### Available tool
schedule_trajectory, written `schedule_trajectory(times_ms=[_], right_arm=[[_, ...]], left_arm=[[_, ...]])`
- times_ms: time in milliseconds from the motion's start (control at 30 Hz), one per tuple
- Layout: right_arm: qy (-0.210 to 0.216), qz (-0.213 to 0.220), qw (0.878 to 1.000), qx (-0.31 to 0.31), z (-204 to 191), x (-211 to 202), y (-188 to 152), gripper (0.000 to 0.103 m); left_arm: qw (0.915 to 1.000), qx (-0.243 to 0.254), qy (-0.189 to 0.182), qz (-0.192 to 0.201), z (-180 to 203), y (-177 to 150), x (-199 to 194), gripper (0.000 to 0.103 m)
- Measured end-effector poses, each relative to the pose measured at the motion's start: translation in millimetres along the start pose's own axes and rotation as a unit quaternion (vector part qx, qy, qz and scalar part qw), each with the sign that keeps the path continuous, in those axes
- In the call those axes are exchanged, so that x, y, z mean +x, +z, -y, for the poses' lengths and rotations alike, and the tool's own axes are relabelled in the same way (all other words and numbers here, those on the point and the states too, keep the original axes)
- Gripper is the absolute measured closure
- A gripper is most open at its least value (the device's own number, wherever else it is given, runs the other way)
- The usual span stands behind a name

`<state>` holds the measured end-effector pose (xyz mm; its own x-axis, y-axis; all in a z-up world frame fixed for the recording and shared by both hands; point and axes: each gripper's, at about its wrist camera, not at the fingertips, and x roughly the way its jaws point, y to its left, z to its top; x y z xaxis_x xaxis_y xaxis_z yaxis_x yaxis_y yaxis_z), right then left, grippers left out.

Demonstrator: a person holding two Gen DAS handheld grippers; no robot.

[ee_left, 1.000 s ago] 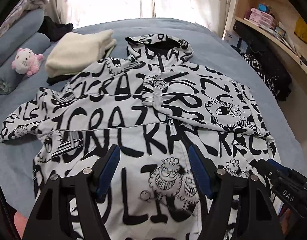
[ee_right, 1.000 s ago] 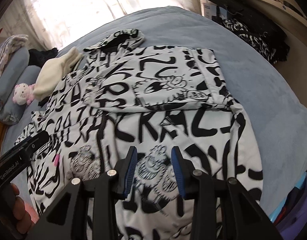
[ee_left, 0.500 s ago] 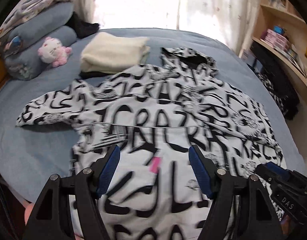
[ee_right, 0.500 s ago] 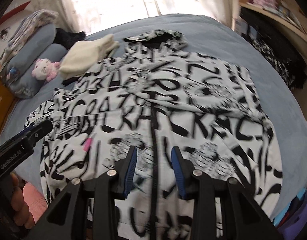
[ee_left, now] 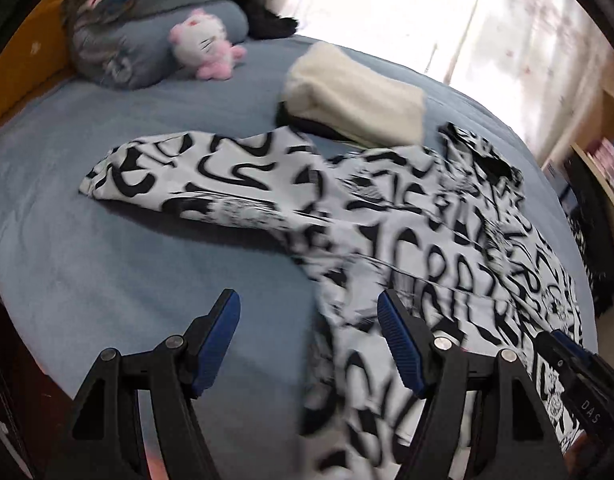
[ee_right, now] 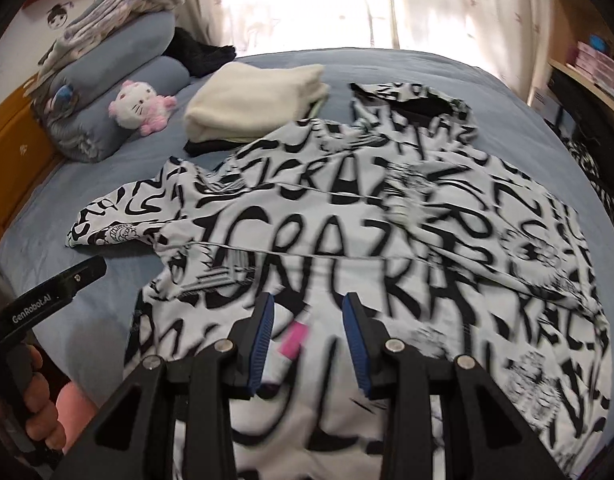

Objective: Fold large clothes

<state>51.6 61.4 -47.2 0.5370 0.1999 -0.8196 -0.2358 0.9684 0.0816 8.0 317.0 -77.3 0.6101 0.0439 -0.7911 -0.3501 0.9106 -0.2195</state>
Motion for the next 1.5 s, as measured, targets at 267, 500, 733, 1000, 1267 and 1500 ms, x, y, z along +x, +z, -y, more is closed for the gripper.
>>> schedule_trajectory(times_ms=[267, 500, 733, 1000, 1267, 1500], right_arm=[[0.030, 0.001, 0.999, -0.037, -71, 53, 24, 0.068], [0.063, -0.027, 0.997, -0.019, -104, 96, 45, 0.068], [0.081, -0.066, 0.995, -0.001, -116, 134, 49, 0.068], [0.077, -0.086, 0.993, 0.003, -114, 151, 37, 0.068], [0.087, -0.077, 0.993, 0.033, -84, 138, 36, 0.068], [0.086, -0.053, 0.993, 0.059, -41, 111, 30, 0.068]], left_arm=[[0.9967, -0.077, -0.023, -0.007, -90, 33, 41, 0.033], [0.9842, -0.153, -0.086, -0.024, -153, 54, 89, 0.033], [0.9602, -0.244, -0.136, -0.019, -203, 59, 127, 0.034], [0.9667, -0.242, -0.080, 0.021, -209, 86, 139, 0.075], [0.9866, -0.129, -0.032, 0.095, -128, 119, 78, 0.098], [0.9871, 0.004, -0.077, 0.140, 3, 127, 14, 0.098]])
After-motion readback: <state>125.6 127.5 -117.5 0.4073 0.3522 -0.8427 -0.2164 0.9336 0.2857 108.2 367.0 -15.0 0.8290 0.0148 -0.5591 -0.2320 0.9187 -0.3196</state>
